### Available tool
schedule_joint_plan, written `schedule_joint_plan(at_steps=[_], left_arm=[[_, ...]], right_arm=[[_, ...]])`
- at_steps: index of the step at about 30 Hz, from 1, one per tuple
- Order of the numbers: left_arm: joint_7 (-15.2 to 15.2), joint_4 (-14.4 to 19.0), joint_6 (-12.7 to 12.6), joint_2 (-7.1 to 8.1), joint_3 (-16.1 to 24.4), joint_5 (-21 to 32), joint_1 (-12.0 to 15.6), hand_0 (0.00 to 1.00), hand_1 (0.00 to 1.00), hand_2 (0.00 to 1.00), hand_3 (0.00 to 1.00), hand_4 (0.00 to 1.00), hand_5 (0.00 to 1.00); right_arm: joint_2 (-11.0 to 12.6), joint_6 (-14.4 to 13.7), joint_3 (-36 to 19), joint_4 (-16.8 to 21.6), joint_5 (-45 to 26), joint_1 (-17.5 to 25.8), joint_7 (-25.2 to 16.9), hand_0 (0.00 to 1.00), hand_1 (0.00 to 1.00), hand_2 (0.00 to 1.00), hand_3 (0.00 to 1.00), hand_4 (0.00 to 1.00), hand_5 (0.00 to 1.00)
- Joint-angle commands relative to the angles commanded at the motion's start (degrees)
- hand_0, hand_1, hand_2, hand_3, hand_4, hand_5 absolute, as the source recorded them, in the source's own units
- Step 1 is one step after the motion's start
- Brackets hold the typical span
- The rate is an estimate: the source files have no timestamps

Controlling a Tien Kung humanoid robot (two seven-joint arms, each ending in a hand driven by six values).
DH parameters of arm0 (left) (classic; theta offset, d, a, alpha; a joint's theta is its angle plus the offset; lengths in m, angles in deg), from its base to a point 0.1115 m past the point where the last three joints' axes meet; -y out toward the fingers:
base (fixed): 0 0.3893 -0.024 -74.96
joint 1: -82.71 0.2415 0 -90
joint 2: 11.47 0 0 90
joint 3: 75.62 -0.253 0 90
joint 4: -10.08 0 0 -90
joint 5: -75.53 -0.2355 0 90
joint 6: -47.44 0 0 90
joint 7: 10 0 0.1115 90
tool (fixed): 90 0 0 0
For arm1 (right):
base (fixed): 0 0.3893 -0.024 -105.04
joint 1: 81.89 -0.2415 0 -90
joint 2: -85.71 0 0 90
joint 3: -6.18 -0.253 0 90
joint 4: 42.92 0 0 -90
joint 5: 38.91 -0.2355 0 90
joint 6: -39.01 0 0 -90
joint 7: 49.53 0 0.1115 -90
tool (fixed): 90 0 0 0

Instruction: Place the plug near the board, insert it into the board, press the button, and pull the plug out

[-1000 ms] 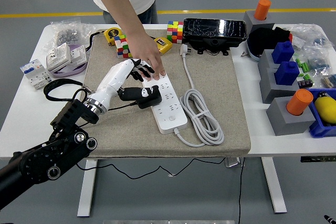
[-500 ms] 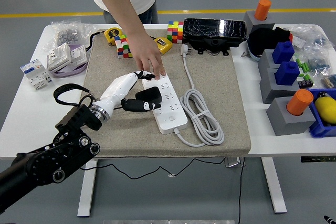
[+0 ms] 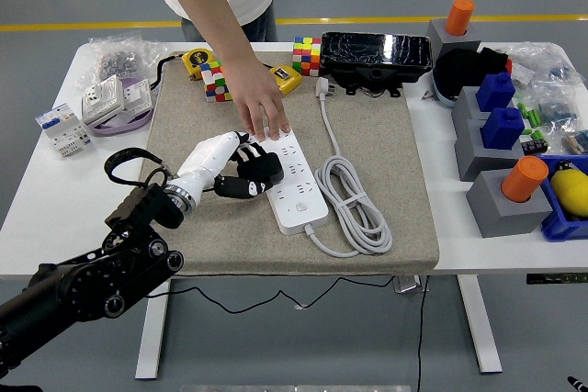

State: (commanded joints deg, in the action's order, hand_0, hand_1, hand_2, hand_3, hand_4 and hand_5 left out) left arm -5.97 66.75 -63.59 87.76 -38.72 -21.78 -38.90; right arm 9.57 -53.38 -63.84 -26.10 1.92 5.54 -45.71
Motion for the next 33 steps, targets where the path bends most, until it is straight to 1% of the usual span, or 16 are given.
schedule_joint_plan(at_steps=[1,3,5,6,9,10,11,13,17,18,23,24,29,30,33], left_arm=[[-0.08,-0.06,-0.26,-0.02,-0.10,-0.11,-0.01,0.283,0.378,0.413,0.508,0.618,0.002],[-1.65,-0.16,-1.51,0.03,-0.36,0.27,-0.09,0.283,0.378,0.413,0.508,0.618,0.002],[-2.56,-0.12,-2.25,0.10,-0.62,0.61,-0.17,0.283,0.378,0.413,0.508,0.618,0.002],[-2.89,-0.06,-2.43,0.15,-0.76,0.94,-0.21,0.263,0.367,0.384,0.494,0.625,0.002],[-4.03,0.14,-3.10,0.31,-0.92,2.30,-0.12,0.263,0.367,0.384,0.494,0.625,0.002],[-4.74,0.29,-3.45,0.40,-0.94,3.50,-0.05,0.263,0.367,0.384,0.494,0.625,0.002],[-5.57,0.45,-3.77,0.48,-0.89,4.96,0.02,0.263,0.367,0.384,0.494,0.625,0.002],[-8.27,0.90,-5.34,0.79,0.19,7.13,0.70,0.256,0.363,0.379,0.489,0.631,0.002],[-12.44,1.14,-7.21,1.67,2.75,8.39,1.95,0.256,0.363,0.379,0.489,0.631,0.002],[-12.87,0.89,-7.35,1.92,3.14,8.31,2.09,0.253,0.355,0.364,0.485,0.638,0.002],[-15.03,-1.32,-7.01,3.36,3.67,9.03,2.77,0.253,0.355,0.364,0.485,0.638,0.002],[-15.15,-1.84,-6.72,3.55,3.61,9.08,2.91,0.296,0.390,0.390,0.522,0.649,0.002],[-14.93,-4.28,-4.97,3.79,3.34,9.48,3.94,0.296,0.390,0.390,0.522,0.649,0.002],[-14.80,-4.47,-4.74,3.76,3.29,9.61,4.01,0.379,0.485,0.518,0.561,0.736,0.070],[-13.65,-5.27,-3.88,3.50,3.12,9.57,4.09,0.379,0.485,0.518,0.561,0.736,0.070]], right_arm=[[0.02,0.00,0.05,-0.01,0.01,0.01,0.00,0.522,0.628,0.608,0.547,0.882,0.402],[0.11,-0.01,0.17,0.00,0.00,-0.03,-0.01,0.522,0.628,0.608,0.547,0.882,0.402],[0.15,-0.04,0.19,0.00,-0.02,-0.07,-0.04,0.522,0.628,0.608,0.547,0.882,0.402],[0.16,-0.03,0.21,-0.01,-0.02,-0.08,-0.02,0.522,0.629,0.608,0.547,0.882,0.402],[0.21,-0.06,0.21,0.00,-0.02,-0.11,-0.05,0.522,0.629,0.608,0.547,0.882,0.402],[0.23,-0.06,0.21,0.02,-0.03,-0.11,-0.05,0.522,0.629,0.608,0.547,0.882,0.402],[0.25,-0.06,0.22,0.04,-0.04,-0.12,-0.06,0.522,0.629,0.608,0.547,0.882,0.402],[0.28,-0.05,0.33,0.03,-0.02,-0.19,-0.06,0.523,0.627,0.608,0.547,0.882,0.402],[0.26,-0.04,0.41,0.08,0.06,-0.11,-0.05,0.523,0.627,0.608,0.547,0.882,0.402],[0.26,-0.02,0.44,0.07,0.08,-0.08,-0.03,0.524,0.628,0.608,0.547,0.882,0.402],[0.24,-0.02,0.39,0.10,0.17,0.04,-0.04,0.524,0.628,0.608,0.547,0.882,0.402],[0.24,-0.02,0.36,0.12,0.20,0.03,-0.05,0.525,0.627,0.608,0.547,0.882,0.402],[0.00,-0.03,-0.14,0.31,0.38,0.02,-0.08,0.525,0.627,0.608,0.547,0.882,0.402],[-0.04,-0.03,-0.18,0.29,0.39,0.02,-0.08,0.523,0.627,0.608,0.546,0.881,0.402],[-0.20,-0.01,-0.29,0.22,0.37,-0.06,-0.07,0.523,0.627,0.608,0.546,0.881,0.402]])
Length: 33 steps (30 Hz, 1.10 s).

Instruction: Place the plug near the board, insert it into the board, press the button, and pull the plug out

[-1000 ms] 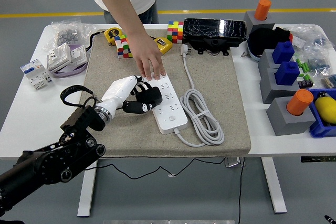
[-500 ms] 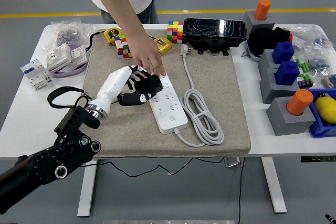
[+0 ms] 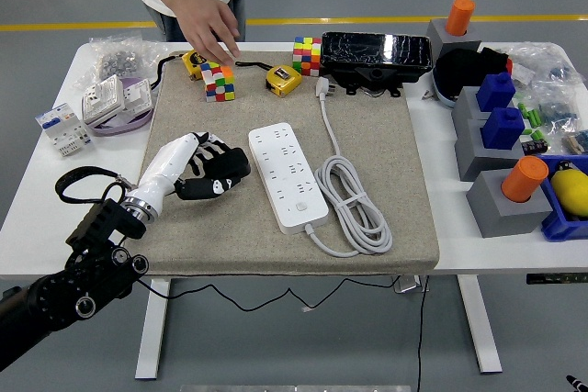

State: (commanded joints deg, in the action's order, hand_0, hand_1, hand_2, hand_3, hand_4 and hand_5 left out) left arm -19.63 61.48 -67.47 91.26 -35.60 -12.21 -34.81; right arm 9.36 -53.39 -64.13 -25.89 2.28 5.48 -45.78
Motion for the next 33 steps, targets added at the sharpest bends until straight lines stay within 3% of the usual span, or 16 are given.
schedule_joint_plan(at_steps=[2,3,8,9,14,15,17,20,21,26,27,30,32,33], left_arm=[[0.30,-0.29,-0.22,-0.09,-0.08,-0.63,0.09,0.379,0.485,0.518,0.561,0.736,0.070],[0.63,-0.34,-0.27,-0.09,-0.13,-0.95,0.12,0.669,0.681,0.600,0.657,0.895,0.153],[3.41,-0.61,0.39,-0.09,-0.13,-2.37,0.20,0.669,0.681,0.600,0.657,0.895,0.153],[4.18,-0.52,1.10,-0.04,0.11,-2.37,0.28,0.783,0.807,0.807,0.849,0.993,0.260],[4.79,0.51,2.76,0.35,0.85,-1.63,0.67,0.783,0.807,0.807,0.849,0.993,0.260],[4.67,1.61,3.78,0.57,1.52,-1.03,1.07,0.889,0.921,0.954,0.974,0.998,0.437],[4.21,2.02,3.96,0.65,1.79,-0.64,1.24,0.889,0.921,0.954,0.974,0.998,0.437],[0.65,3.90,3.65,1.00,3.11,2.70,2.12,0.889,0.921,0.954,0.974,0.998,0.437],[-0.42,4.27,3.47,1.07,3.38,3.67,2.31,0.911,0.926,0.955,0.956,0.998,0.508],[-9.70,6.78,0.36,1.47,5.73,13.43,3.82,0.911,0.926,0.955,0.956,0.998,0.508],[-11.70,6.92,0.03,1.51,6.71,15.92,4.14,0.649,0.603,0.530,0.556,0.818,0.283],[-15.07,7.07,-1.22,1.71,8.84,21.91,4.77,0.649,0.603,0.530,0.556,0.818,0.283],[-15.28,7.62,-1.22,2.06,10.72,22.84,5.52,0.649,0.603,0.530,0.556,0.818,0.283],[-15.22,8.15,-1.16,2.35,11.82,22.89,5.93,0.581,0.532,0.513,0.546,0.748,0.257]], right_arm=[[-0.04,0.00,-0.05,0.04,0.02,-0.04,-0.01,0.523,0.627,0.608,0.546,0.881,0.402],[-0.04,0.00,-0.08,0.06,0.03,-0.06,-0.01,0.526,0.627,0.608,0.546,0.882,0.402],[-0.03,-0.02,-0.18,0.10,0.09,-0.06,-0.01,0.526,0.627,0.608,0.546,0.882,0.402],[-0.03,-0.01,-0.21,0.10,0.13,-0.04,-0.01,0.526,0.626,0.608,0.546,0.882,0.402],[-0.02,0.02,-0.24,0.02,0.16,0.05,0.02,0.526,0.626,0.608,0.546,0.882,0.402],[-0.06,0.02,-0.33,-0.03,0.18,0.04,0.02,0.524,0.626,0.608,0.546,0.882,0.402],[-0.06,0.03,-0.34,-0.02,0.18,0.05,0.01,0.524,0.626,0.608,0.546,0.882,0.402],[-0.05,0.02,-0.44,0.01,0.25,-0.02,0.01,0.524,0.626,0.608,0.546,0.882,0.402],[-0.05,0.02,-0.47,0.02,0.27,-0.03,0.00,0.524,0.626,0.608,0.546,0.881,0.403],[-0.10,0.02,-0.46,-0.01,0.33,0.05,0.00,0.524,0.626,0.608,0.546,0.881,0.403],[-0.12,0.08,-0.44,-0.04,0.37,0.07,0.05,0.524,0.627,0.608,0.546,0.881,0.403],[-0.02,0.12,-0.63,0.10,0.49,-0.05,0.04,0.524,0.627,0.608,0.546,0.881,0.403],[0.03,0.12,-0.76,0.01,0.61,-0.08,0.07,0.524,0.627,0.608,0.546,0.881,0.403],[0.05,0.13,-0.92,-0.04,0.67,-0.06,0.08,0.524,0.626,0.608,0.547,0.881,0.403]])
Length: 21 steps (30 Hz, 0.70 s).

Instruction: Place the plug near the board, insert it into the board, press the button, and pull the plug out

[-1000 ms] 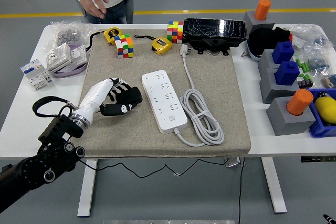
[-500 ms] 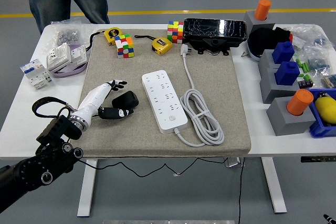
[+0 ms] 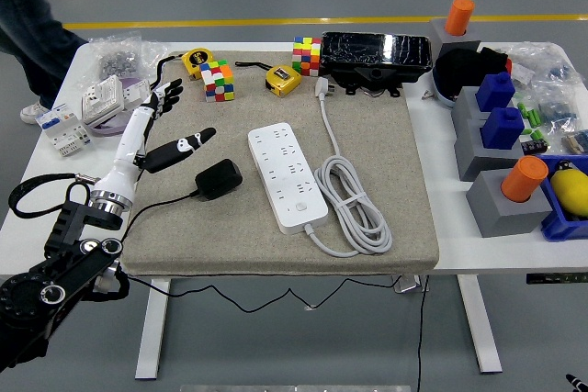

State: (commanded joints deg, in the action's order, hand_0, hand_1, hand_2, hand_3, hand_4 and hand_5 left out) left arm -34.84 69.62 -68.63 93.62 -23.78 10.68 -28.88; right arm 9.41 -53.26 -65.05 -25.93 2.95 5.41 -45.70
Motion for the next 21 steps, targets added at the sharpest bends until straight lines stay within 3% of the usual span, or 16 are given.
schedule_joint_plan(at_steps=[5,10,21], left_arm=[[2.00,1.63,1.91,1.35,3.55,-0.37,0.63,0.581,0.532,0.513,0.546,0.748,0.257],[3.72,2.20,3.21,2.52,4.45,-0.83,0.59,0.550,0.515,0.510,0.543,0.742,0.270],[5.21,3.67,4.26,2.68,5.06,-1.55,0.24,0.535,0.511,0.511,0.550,0.720,0.260]], right_arm=[[0.16,0.05,-0.69,0.06,0.44,-0.24,0.01,0.524,0.626,0.608,0.547,0.881,0.403],[0.42,0.12,-0.88,0.03,0.71,-0.58,0.04,0.523,0.626,0.608,0.546,0.881,0.404],[0.38,0.18,-0.63,0.02,0.83,-1.02,0.00,0.522,0.626,0.608,0.546,0.881,0.404]])
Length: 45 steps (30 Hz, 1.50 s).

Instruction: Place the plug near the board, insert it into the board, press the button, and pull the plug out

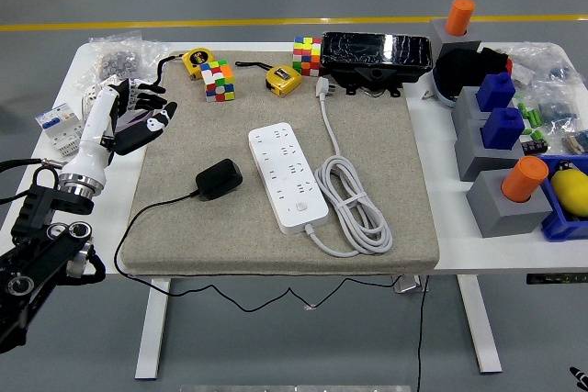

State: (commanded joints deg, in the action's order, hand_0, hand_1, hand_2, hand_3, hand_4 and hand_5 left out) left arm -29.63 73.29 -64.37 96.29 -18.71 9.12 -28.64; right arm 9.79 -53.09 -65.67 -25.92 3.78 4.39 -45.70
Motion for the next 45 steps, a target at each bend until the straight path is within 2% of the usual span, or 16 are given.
schedule_joint_plan(at_steps=[13,45], left_arm=[[2.30,1.10,1.06,0.75,0.34,-0.68,-0.61,0.533,0.507,0.513,0.549,0.721,0.266],[4.13,2.27,1.93,0.02,2.31,-1.89,2.00,0.524,0.508,0.519,0.555,0.726,0.279]], right_arm=[[-0.16,0.02,-0.20,0.01,0.18,-0.46,0.04,0.522,0.626,0.608,0.546,0.881,0.404],[-0.83,1.16,-1.40,-0.08,0.52,0.99,1.71,0.533,0.632,0.616,0.549,0.884,0.406]])
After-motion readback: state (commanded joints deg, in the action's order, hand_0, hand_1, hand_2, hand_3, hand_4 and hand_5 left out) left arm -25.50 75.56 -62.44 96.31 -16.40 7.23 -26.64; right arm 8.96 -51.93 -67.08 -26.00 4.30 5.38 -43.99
